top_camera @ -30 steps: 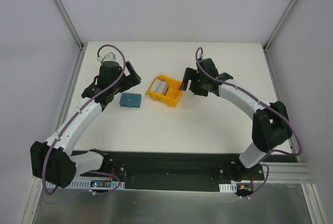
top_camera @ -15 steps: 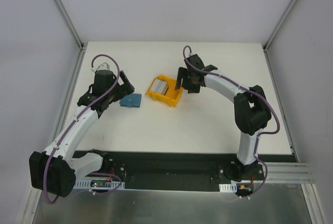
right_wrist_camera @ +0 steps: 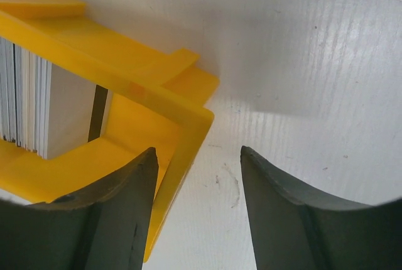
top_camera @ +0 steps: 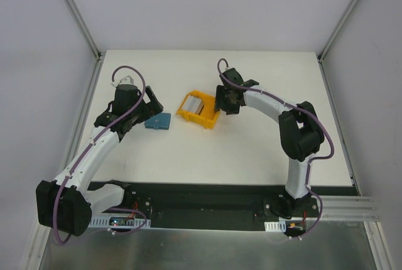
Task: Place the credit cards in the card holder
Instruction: Move the storage box to the center of the board.
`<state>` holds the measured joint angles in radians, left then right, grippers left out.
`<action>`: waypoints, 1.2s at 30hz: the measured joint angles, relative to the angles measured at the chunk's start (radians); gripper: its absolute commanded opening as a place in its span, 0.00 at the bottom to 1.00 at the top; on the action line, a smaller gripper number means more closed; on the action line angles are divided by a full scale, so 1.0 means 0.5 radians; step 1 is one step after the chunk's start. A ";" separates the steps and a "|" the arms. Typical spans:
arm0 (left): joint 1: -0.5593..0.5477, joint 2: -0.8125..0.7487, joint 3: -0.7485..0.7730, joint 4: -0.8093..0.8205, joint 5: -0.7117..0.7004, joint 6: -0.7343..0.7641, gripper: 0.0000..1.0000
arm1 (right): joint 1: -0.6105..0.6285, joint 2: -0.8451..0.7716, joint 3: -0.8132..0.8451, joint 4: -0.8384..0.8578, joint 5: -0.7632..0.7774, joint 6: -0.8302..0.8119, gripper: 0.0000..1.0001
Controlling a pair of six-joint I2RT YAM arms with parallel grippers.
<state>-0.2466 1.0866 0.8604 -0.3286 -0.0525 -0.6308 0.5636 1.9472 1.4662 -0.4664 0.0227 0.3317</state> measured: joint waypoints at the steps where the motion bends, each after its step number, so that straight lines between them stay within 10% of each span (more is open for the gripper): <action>1: 0.000 0.005 -0.001 0.000 0.001 0.000 0.99 | 0.000 0.000 0.000 0.000 0.004 -0.008 0.50; 36: -0.001 0.074 -0.104 -0.004 0.089 0.043 0.99 | -0.169 -0.003 -0.005 -0.018 -0.159 -0.827 0.23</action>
<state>-0.2470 1.1236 0.8085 -0.3305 -0.0082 -0.6094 0.4793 1.9457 1.4639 -0.4751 -0.0566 -0.0818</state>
